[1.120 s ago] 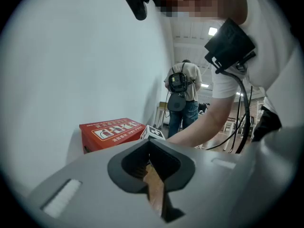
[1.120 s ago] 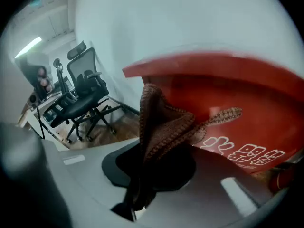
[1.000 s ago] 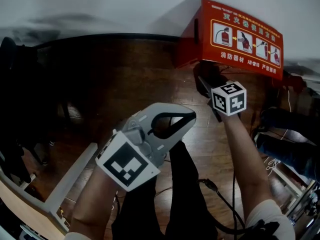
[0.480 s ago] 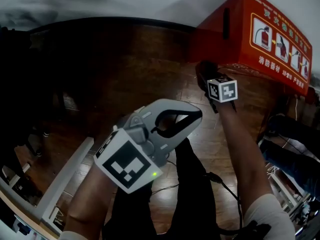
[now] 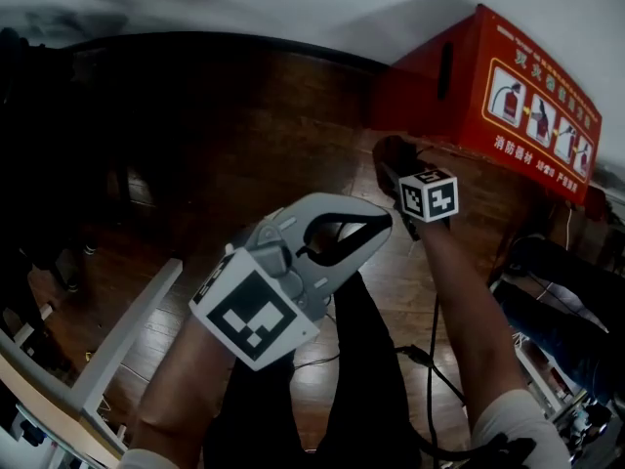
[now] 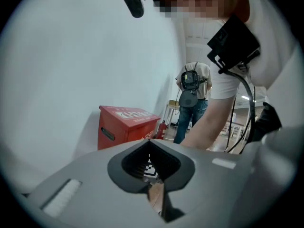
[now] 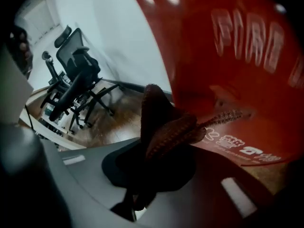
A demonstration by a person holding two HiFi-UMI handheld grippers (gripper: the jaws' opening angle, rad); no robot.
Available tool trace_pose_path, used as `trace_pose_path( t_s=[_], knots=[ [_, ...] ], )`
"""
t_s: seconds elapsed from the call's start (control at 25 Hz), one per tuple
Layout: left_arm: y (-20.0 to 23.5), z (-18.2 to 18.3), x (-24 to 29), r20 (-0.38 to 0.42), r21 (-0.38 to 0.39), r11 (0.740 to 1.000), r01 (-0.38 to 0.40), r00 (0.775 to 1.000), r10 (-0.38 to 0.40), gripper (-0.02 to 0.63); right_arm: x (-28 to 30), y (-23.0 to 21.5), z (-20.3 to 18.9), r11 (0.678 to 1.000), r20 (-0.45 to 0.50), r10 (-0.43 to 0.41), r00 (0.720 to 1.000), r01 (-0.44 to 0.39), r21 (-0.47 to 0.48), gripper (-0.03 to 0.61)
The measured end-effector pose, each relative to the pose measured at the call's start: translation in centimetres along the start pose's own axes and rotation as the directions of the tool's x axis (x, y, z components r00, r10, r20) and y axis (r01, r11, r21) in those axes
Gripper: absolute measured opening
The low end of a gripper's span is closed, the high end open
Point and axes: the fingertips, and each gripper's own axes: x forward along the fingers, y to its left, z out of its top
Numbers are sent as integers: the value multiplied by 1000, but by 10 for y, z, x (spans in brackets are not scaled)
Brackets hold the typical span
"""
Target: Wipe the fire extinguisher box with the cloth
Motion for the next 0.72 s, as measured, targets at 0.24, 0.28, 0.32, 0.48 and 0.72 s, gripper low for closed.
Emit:
trace_pose_path(
  t_s=[0.24, 0.28, 0.32, 0.48, 0.72],
  knots=[
    [-11, 68, -36, 41, -29, 998, -51, 998, 52, 0, -109, 90, 38, 980, -34, 78, 996, -83, -179, 52],
    [-15, 81, -44, 46, -30, 998, -59, 997, 60, 0, -130, 108, 47, 969, -53, 99, 994, -108, -223, 52],
    [-18, 92, -51, 51, -23, 997, -68, 996, 69, 0, -151, 125, 58, 953, -72, 120, 990, -135, -272, 52],
    [-22, 132, -86, 77, 32, 992, -121, 990, 119, 0, -223, 173, 116, 819, -180, 163, 970, -234, -523, 52],
    [-8, 173, -132, 107, 66, 971, -229, 969, 222, 0, -271, 197, 216, 417, -397, 88, 914, -396, -818, 52]
  ],
)
